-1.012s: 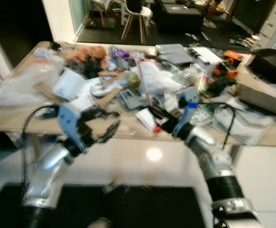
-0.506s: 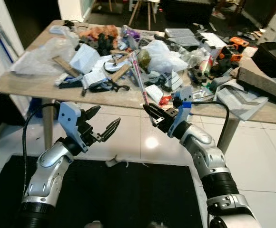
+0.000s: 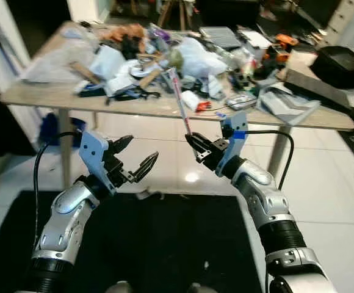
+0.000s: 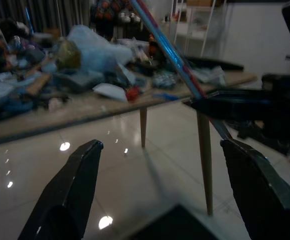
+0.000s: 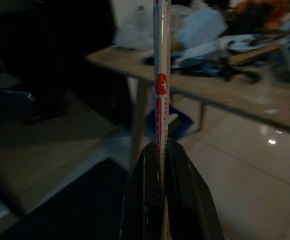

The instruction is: Picking trash to rubbish bin

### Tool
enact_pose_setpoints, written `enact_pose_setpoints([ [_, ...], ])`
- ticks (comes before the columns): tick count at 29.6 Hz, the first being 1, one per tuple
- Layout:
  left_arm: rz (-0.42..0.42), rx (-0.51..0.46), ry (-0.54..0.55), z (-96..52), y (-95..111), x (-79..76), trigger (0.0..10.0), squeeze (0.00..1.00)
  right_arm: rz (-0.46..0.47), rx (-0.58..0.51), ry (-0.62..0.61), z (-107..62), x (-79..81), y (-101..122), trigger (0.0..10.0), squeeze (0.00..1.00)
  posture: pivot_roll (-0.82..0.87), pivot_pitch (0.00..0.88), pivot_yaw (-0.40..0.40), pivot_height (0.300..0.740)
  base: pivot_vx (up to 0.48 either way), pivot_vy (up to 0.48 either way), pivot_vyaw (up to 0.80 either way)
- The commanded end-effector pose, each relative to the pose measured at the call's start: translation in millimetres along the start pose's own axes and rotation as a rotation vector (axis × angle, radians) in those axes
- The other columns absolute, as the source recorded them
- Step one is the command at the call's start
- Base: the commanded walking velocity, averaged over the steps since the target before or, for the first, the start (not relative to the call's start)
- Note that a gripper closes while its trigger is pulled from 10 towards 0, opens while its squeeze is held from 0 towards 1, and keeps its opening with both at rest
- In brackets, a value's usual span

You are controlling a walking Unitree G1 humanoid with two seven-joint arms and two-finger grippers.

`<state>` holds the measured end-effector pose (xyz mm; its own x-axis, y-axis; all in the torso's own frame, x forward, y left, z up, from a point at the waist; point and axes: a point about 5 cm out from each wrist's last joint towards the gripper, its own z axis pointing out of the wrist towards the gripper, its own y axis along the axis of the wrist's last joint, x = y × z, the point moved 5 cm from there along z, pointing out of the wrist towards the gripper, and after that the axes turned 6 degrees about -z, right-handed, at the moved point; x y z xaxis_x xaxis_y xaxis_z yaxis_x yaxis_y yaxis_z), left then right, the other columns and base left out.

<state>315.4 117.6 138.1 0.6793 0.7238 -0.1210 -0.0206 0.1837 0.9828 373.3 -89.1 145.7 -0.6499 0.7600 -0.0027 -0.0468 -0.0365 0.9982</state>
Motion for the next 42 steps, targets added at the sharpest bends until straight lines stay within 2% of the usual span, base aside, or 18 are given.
enact_pose_setpoints([
  [1,-0.001,0.016,-0.017,1.8,-5.7,-4.4,10.0,0.0,0.0,0.002,-0.017,-4.1,-5.9,-1.6,10.0,0.0,0.03,0.0,-0.043,0.74,-0.334,0.0,0.0],
  [8,0.004,0.019,-0.021,2.5,-6.2,-4.9,10.0,0.0,-0.002,0.002,-0.015,-4.2,-6.0,-2.2,10.0,0.0,0.03,0.0,-0.043,0.74,-0.311,0.0,0.0],
  [14,0.017,0.023,-0.018,3.0,-6.6,-4.3,10.0,0.0,-0.006,0.004,-0.007,-4.4,-5.2,-2.4,10.0,0.0,0.03,0.0,-0.043,0.74,0.0,0.0,0.0],
  [42,0.069,0.045,-0.046,6.8,-11.3,-10.5,10.0,0.0,0.004,0.008,0.015,-4.7,-3.2,-3.8,10.0,0.0,0.04,0.0,-0.038,0.74,0.0,0.0,0.76],
])
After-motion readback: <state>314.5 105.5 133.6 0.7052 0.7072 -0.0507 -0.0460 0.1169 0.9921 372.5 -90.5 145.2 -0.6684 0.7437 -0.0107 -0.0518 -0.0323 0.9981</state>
